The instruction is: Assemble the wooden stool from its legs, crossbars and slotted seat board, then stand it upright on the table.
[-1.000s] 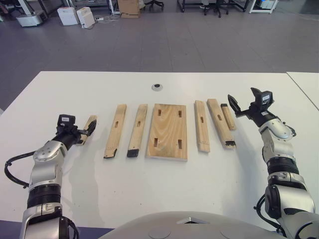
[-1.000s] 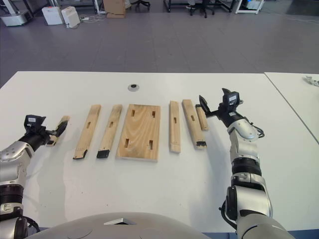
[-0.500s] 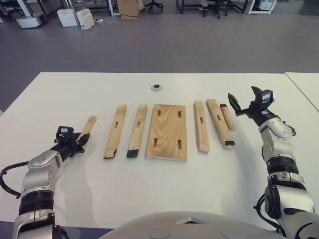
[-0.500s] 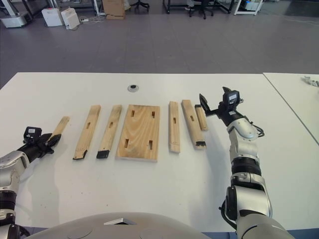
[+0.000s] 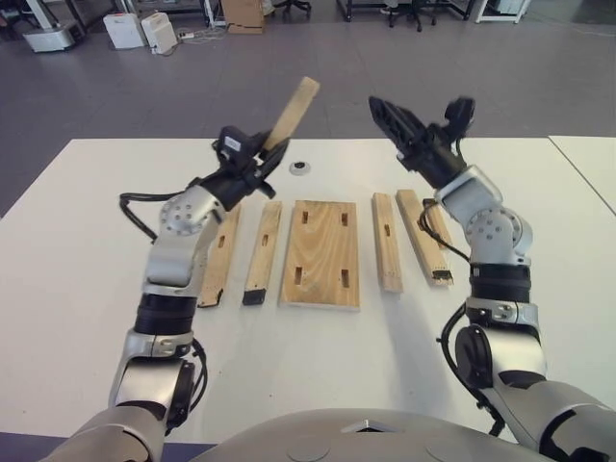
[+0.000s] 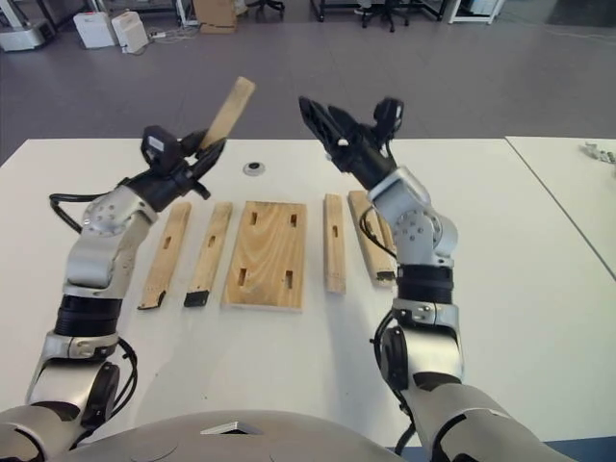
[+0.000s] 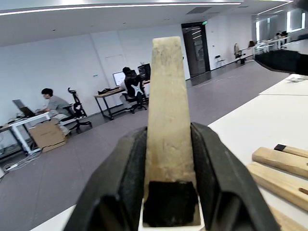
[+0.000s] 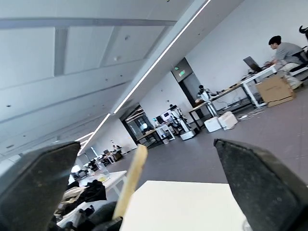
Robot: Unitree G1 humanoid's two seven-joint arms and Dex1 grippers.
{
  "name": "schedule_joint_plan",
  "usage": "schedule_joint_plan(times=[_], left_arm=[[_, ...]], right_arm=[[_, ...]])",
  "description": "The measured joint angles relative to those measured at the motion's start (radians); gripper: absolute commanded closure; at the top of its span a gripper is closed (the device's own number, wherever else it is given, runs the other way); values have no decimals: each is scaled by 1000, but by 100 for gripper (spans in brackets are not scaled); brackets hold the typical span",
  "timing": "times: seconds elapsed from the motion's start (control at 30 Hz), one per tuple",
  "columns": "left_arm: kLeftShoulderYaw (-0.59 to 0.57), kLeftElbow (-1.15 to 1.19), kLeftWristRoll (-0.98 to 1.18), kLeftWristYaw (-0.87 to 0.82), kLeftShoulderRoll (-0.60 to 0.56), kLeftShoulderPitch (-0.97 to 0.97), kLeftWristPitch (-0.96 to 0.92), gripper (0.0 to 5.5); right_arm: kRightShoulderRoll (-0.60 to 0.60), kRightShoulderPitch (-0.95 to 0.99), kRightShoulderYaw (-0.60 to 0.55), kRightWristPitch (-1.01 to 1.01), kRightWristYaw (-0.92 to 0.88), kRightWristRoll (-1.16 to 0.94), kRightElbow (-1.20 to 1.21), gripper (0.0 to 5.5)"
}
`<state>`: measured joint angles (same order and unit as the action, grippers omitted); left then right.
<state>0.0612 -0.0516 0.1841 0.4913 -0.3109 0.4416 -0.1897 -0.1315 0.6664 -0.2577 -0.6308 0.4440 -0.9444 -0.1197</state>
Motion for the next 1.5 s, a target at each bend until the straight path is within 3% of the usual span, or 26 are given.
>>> schedule_joint_plan(times=[0.3,0.77,0.97,1.13,1.5], left_arm=[[92,-73,-2,15,56,19,3,422],[146,-113,-75,51,27,7,2,422],[155,-117,-77,67,22,-2,4,325],[104,-118,-79,17,12,-85,-3,232],[-68,-110,-58,-196,90,-145,-62,232]], right_arm=[[112,2,-52,-110,-187,-167,39,230],[109,-61,-41,-134,-257,-186,90,505],[108,-133,-51,-94,-284,-144,114,510],[42,-229,-41,109,-277,119,77,510],[99,-398,-35,282,-304,304,14,510]])
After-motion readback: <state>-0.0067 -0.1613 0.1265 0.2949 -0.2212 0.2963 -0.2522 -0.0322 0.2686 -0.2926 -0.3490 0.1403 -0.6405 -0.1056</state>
